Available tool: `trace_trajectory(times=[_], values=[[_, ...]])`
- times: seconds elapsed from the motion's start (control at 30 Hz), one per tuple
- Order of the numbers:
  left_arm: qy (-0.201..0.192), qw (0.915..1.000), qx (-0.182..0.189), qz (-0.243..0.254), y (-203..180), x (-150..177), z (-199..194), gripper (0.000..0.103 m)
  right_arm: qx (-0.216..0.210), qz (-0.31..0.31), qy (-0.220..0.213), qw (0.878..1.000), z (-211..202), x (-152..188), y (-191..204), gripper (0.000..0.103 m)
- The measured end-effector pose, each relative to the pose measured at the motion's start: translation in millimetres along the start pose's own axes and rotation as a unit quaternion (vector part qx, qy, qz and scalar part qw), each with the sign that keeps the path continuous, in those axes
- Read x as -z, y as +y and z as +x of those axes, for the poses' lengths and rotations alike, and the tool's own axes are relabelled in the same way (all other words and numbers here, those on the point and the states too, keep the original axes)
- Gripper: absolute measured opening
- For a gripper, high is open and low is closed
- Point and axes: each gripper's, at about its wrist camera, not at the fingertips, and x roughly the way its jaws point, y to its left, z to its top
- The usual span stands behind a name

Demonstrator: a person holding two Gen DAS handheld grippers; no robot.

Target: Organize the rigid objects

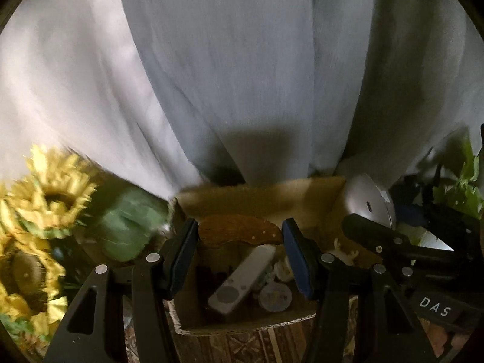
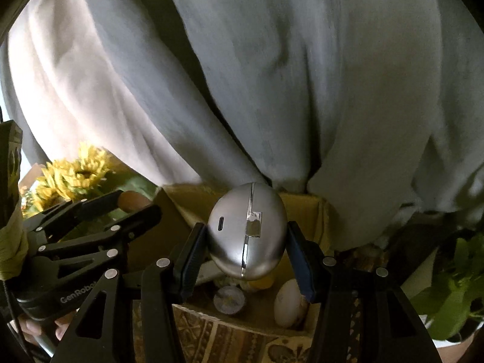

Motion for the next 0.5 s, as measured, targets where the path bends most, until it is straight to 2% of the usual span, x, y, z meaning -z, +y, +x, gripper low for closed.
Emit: trace_trajectory(times=[0.07, 0.17, 0.37, 0.43, 0.5], values=[[0.025, 0.9997, 0.008, -0.001, 0.1, 0.5, 9.3, 0.061, -0.003, 0.007, 0.025, 1.000, 10.4, -0.3, -4.7, 0.054], [0.034, 0.9994, -0.001, -0.006, 2.3, 3.4, 11.2, 0.072, -0.007, 0.024, 0.055, 0.998, 20.6, 1.2, -12.2, 0.057], [0.021, 0.9993, -0.024, -0.020, 3.2, 15.0, -13.6, 0.077, 0.027, 0.025, 0.051, 0.998, 6.8, 5.7, -10.5, 0.058], [0.005, 0.9991, -0.036, -0.024, 2.2, 19.8, -31.2, 0.080, 0.038, 0.021, 0.039, 0.998, -7.9, 6.2, -6.6, 0.062], [-0.013, 0.9984, -0.048, -0.026, 1.0, 25.1, -52.7, 0.086, 0.051, 0.023, 0.024, 0.998, -23.1, 7.1, -3.8, 0.070]])
